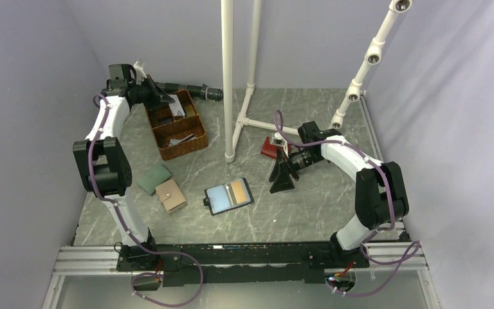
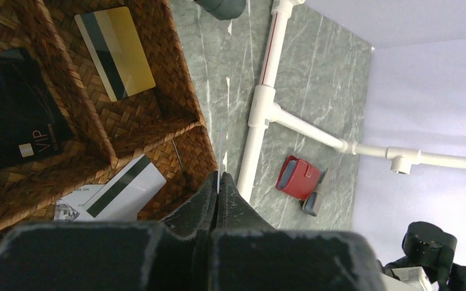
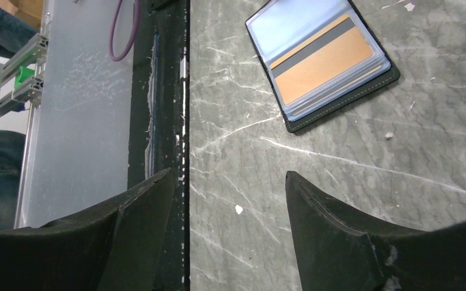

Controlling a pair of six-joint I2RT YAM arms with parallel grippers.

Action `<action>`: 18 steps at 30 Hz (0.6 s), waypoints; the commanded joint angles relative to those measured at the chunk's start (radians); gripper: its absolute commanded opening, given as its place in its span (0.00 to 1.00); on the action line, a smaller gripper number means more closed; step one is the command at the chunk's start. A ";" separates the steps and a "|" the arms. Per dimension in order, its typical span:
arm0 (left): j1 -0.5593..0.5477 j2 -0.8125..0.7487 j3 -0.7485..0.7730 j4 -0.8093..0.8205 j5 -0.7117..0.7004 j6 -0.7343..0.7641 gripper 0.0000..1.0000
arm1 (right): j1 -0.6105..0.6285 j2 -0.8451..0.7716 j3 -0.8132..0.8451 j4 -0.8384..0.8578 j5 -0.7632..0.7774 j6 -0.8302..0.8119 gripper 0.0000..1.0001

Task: Take the credit cards out of the card holder
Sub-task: Place the credit card in the storage box.

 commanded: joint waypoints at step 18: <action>0.002 -0.041 0.046 0.033 -0.023 0.101 0.00 | -0.002 0.262 0.503 -0.213 0.204 -0.103 0.71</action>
